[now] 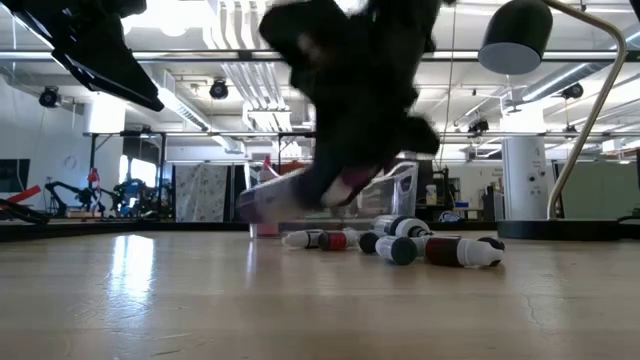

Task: Pick & Place food coloring
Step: Put the large purple food coloring bottle into the transparent bin

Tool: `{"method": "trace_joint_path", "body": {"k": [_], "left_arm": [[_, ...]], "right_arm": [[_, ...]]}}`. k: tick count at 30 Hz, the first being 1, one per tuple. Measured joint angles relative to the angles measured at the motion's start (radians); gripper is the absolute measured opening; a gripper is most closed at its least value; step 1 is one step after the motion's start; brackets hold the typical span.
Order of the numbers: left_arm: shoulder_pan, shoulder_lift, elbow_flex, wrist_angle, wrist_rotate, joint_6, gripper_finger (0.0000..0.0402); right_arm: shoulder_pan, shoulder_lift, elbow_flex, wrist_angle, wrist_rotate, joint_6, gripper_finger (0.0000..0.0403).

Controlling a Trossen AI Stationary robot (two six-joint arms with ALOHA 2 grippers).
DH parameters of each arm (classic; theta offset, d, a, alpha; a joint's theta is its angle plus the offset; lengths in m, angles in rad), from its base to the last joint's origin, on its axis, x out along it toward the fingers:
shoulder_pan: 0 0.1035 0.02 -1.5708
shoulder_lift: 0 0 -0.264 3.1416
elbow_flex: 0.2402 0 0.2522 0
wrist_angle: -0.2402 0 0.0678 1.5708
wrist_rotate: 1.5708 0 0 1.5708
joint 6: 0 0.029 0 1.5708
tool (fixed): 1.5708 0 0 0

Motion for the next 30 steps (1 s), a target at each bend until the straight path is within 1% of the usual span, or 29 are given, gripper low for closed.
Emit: {"method": "trace_joint_path", "body": {"k": [4, 7, 10, 13, 18, 24, 26, 30], "left_arm": [[0.0, 0.0, 0.0, 0.0, -0.012, -0.001, 0.0184], [0.0, 0.0, 0.0, 0.0, -0.038, 0.005, 0.0184], [0.0, 0.0, 0.0, 0.001, -0.053, 0.007, 0.0184], [0.0, 0.0, 0.0, 0.001, -0.06, 0.008, 0.0184], [0.0, 0.0, 0.0, 0.001, -0.075, 0.008, 0.0184], [0.0, 0.0, 0.0, 0.001, -0.076, 0.008, 0.0184], [0.0, 0.0, 0.0, 0.001, -0.077, 0.008, 0.0184], [0.0, 0.0, 0.0, 0.001, -0.076, 0.009, 0.0184]], "right_arm": [[-0.052, -0.039, 0.083, -0.29, -0.273, 0.083, 0.0109], [-0.069, -0.053, 0.121, -0.475, -0.441, 0.104, 0.011], [-0.062, -0.061, 0.129, -0.62, -0.593, 0.099, 0.0117], [-0.036, -0.058, 0.103, -0.693, -0.708, 0.084, 0.0117], [0.031, -0.055, 0.01, -0.699, -0.828, 0.111, 0.0111], [0.093, -0.054, -0.131, -0.696, -0.968, 0.145, 0.0119], [0.106, -0.054, -0.166, -0.688, -0.987, 0.143, 0.0118], [0.117, -0.053, -0.209, -0.639, -0.989, 0.147, 0.0117]]}}
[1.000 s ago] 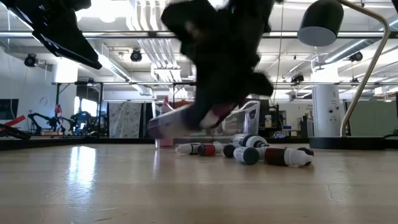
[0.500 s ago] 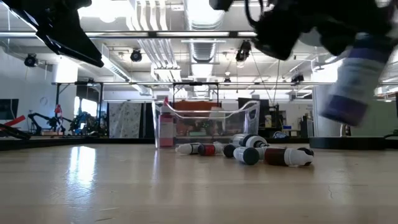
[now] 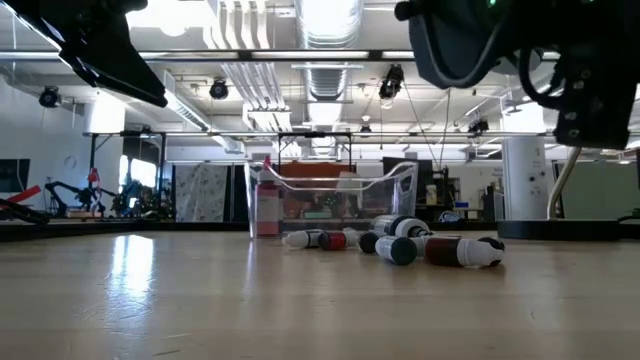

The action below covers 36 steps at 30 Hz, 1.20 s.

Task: Pick & Place food coloring
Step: Put the large purple food coloring bottle into the transparent bin

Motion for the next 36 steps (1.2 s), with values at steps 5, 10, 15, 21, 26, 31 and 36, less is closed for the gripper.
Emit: {"method": "trace_joint_path", "body": {"k": [5, 10, 15, 21, 26, 31, 36], "left_arm": [[0.0, 0.0, 0.0, 0.0, 0.001, 0.0, 0.0184], [0.0, 0.0, 0.0, 0.0, 0.002, 0.0, 0.0184], [0.0, 0.0, 0.0, 0.0, 0.002, 0.0, 0.0184], [0.0, 0.0, 0.0, 0.0, 0.002, 0.0, 0.0184], [0.0, 0.0, 0.0, 0.0, 0.002, 0.0, 0.0184], [0.0, 0.0, 0.0, 0.0, 0.002, 0.0, 0.0184], [0.0, 0.0, 0.0, 0.0, 0.002, 0.0, 0.0184]], "right_arm": [[0.002, 0.0, -0.017, 0.036, 0.009, 0.008, 0.0129], [0.002, 0.0, -0.017, 0.05, 0.036, 0.011, 0.0147], [0.002, 0.0, -0.001, 0.053, 0.08, 0.011, 0.0169], [0.006, -0.001, 0.009, 0.053, 0.092, 0.019, 0.0199], [0.03, -0.032, 0.009, 0.054, 0.146, 0.06, 0.0226], [0.051, -0.075, 0.009, 0.056, 0.266, 0.137, 0.0254], [0.069, -0.141, 0.019, 0.066, 0.386, 0.26, 0.0274]]}}
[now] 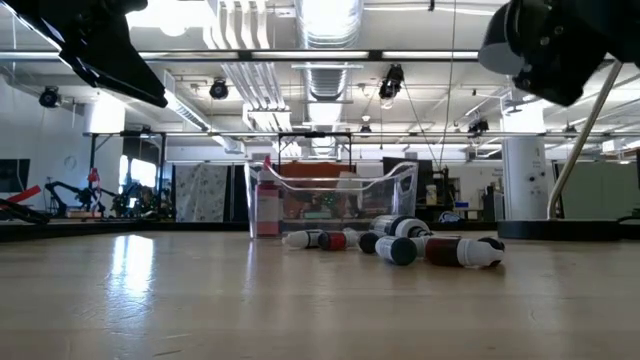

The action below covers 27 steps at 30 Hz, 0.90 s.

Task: Pick & Place food coloring
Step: Put the large purple food coloring bottle into the transparent bin

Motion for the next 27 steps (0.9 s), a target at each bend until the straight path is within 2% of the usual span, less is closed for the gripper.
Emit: {"method": "trace_joint_path", "body": {"k": [6, 15, 19, 22, 27], "left_arm": [[0.0, 0.0, 0.0, 0.0, 0.0, 0.0, 0.0184], [0.0, 0.0, 0.0, 0.0, 0.001, 0.0, 0.0184], [0.0, 0.0, 0.0, 0.0, 0.0, 0.0, 0.0184], [0.0, 0.0, 0.0, 0.0, 0.001, 0.0, 0.0184], [0.0, 0.0, 0.0, 0.0, 0.008, 0.0, 0.0184]], "right_arm": [[0.039, -0.089, -0.005, 0.053, 0.071, 0.243, 0.0285], [0.15, -0.158, -0.055, 0.185, 0.216, 0.734, 0.0283], [0.171, -0.151, -0.072, 0.192, 0.228, 0.813, 0.0273], [0.177, -0.152, -0.073, 0.191, 0.275, 0.856, 0.0258], [0.178, -0.154, -0.074, 0.184, 0.276, 0.86, 0.0234]]}}
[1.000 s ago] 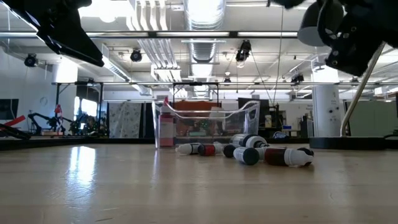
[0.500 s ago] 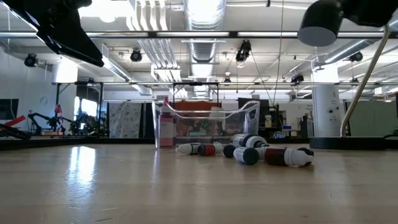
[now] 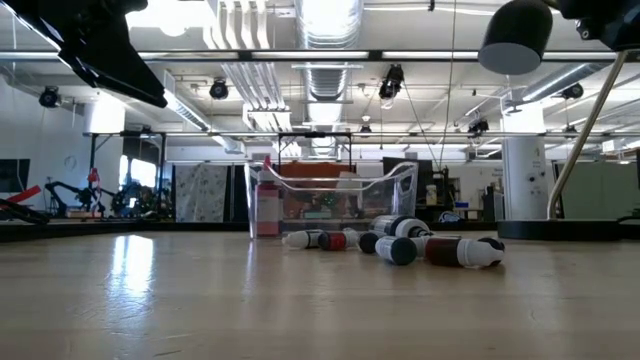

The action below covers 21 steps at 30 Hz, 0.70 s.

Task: Pick & Place food coloring
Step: Put the large purple food coloring bottle into the transparent bin

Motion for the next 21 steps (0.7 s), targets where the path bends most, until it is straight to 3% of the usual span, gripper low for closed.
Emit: {"method": "trace_joint_path", "body": {"k": [11, 21], "left_arm": [[0.0, 0.0, 0.0, 0.0, 0.001, 0.011, 0.0184], [0.0, 0.0, 0.0, 0.0, 0.001, 0.011, 0.0184]], "right_arm": [[0.0, 0.011, -0.017, -0.017, -0.003, -0.001, 0.0205], [0.0, 0.011, -0.019, -0.014, -0.003, -0.03, 0.0143]]}}
